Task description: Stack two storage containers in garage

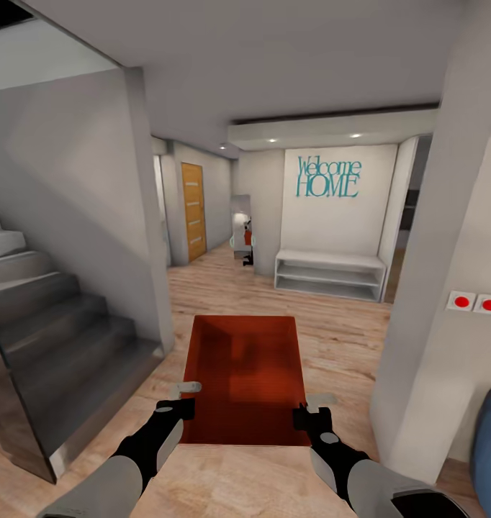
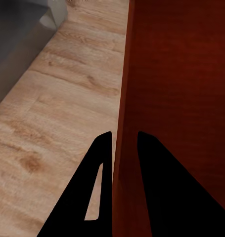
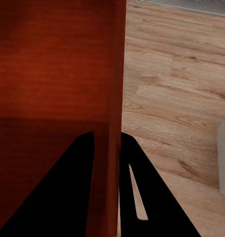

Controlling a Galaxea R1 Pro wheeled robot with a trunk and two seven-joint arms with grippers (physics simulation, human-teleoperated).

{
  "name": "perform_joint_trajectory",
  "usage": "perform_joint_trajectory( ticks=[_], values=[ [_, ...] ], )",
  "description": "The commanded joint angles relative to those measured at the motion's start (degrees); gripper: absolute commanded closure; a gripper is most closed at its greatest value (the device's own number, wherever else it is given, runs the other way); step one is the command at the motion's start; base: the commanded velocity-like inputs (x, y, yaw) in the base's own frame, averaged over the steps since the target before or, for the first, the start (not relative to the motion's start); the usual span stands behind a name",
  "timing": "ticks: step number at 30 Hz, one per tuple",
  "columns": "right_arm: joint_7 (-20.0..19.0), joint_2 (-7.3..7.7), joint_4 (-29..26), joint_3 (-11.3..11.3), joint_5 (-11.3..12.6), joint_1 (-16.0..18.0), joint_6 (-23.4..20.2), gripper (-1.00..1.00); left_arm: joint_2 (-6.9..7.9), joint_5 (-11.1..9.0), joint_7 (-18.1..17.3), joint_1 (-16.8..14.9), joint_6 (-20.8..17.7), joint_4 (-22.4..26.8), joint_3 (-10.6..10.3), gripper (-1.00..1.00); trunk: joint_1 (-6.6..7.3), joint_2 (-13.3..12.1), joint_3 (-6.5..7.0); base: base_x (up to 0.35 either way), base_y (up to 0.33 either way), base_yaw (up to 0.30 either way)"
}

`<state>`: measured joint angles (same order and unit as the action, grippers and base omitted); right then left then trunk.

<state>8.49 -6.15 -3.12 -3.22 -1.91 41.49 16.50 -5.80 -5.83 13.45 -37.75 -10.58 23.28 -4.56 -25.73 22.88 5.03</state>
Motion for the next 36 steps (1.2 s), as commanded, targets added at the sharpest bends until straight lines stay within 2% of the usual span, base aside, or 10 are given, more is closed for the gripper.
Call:
perform_joint_trajectory(
  ticks=[1, 36],
  values=[
    [-0.57, -0.02, 0.04, 2.95, -0.78, -0.01, -0.06, 1.0, 0.09, 1.0, 1.67, -0.03, 3.82, 0.27, 2.1, 1.0, -0.05, 0.04, -0.03, 0.322, 0.0, 0.0],
    [-0.49, -0.05, 0.05, 2.95, -0.82, -0.01, -0.08, 1.0, 0.09, 1.0, 1.67, -0.03, 3.82, 0.34, 2.1, 1.0, -0.05, 0.04, -0.03, 0.322, 0.0, -0.024]
  ],
)
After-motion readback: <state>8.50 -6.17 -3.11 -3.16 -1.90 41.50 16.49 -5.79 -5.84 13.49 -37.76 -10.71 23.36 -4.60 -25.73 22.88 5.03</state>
